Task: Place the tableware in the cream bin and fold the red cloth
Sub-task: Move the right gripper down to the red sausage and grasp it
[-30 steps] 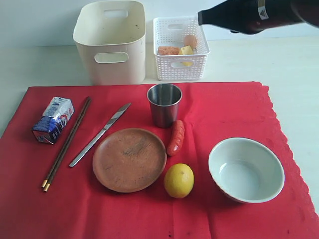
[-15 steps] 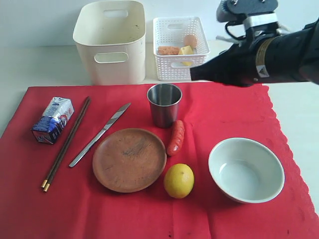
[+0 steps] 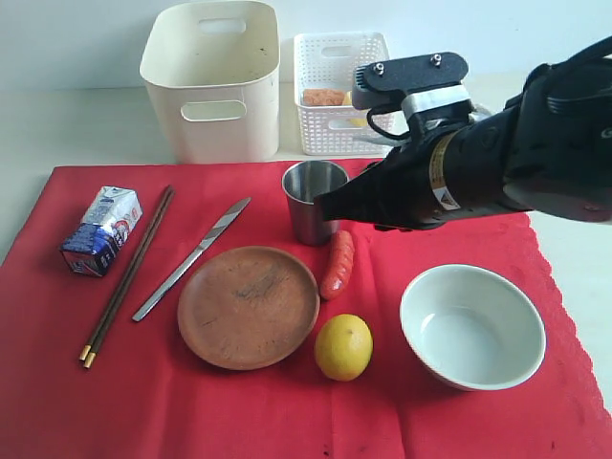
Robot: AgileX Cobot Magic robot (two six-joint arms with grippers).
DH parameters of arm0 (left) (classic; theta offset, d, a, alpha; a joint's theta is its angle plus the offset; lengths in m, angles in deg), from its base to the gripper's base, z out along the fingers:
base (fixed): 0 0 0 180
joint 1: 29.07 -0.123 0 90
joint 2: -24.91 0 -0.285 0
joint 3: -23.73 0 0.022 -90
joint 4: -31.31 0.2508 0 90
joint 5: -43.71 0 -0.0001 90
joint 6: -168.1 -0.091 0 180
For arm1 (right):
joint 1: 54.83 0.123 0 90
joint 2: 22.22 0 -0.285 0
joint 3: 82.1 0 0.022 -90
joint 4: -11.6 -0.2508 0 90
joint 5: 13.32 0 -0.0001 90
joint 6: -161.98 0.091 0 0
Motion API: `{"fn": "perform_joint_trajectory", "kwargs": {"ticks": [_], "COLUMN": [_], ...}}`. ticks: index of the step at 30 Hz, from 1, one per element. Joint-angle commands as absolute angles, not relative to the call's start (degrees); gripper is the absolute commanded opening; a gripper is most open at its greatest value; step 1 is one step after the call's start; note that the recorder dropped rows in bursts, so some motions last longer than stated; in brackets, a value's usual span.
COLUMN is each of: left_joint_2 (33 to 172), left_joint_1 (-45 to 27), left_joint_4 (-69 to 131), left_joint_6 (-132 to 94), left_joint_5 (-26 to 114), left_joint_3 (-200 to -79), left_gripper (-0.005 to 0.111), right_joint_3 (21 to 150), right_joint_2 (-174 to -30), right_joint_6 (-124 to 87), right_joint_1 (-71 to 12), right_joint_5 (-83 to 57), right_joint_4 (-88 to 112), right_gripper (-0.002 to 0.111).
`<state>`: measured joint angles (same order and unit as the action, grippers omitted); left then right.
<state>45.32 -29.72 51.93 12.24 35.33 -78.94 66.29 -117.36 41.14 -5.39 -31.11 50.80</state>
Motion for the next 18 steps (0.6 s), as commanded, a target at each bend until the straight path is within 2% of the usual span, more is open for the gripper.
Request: {"fn": "perform_joint_trajectory", "kwargs": {"ticks": [1, 6, 12, 18], "left_joint_2": [45.0, 45.0, 45.0, 45.0], "left_joint_1": [-29.9, -29.9, -29.9, -29.9], "left_joint_4": [51.9, 51.9, 51.9, 51.9], "left_joint_6": [12.3, 12.3, 12.3, 12.3], "left_joint_5": [35.4, 35.4, 35.4, 35.4], "left_joint_3": [-79.0, -79.0, -79.0, -79.0], "left_gripper": [0.001, 0.001, 0.001, 0.001], "right_joint_3": [66.2, 66.6, 69.2, 69.3], "right_joint_2": [-121.1, -125.6, -129.2, -131.5], "right_joint_6": [42.0, 41.8, 41.1, 41.1], "right_joint_1": [-5.1, -5.1, -5.1, -5.1], "right_joint_5": [-28.8, -21.1, -27.8, -25.4], "right_joint_4": [50.6, 50.7, 50.7, 50.7], "right_gripper": [0.045, 0.055, 0.056, 0.056]}}
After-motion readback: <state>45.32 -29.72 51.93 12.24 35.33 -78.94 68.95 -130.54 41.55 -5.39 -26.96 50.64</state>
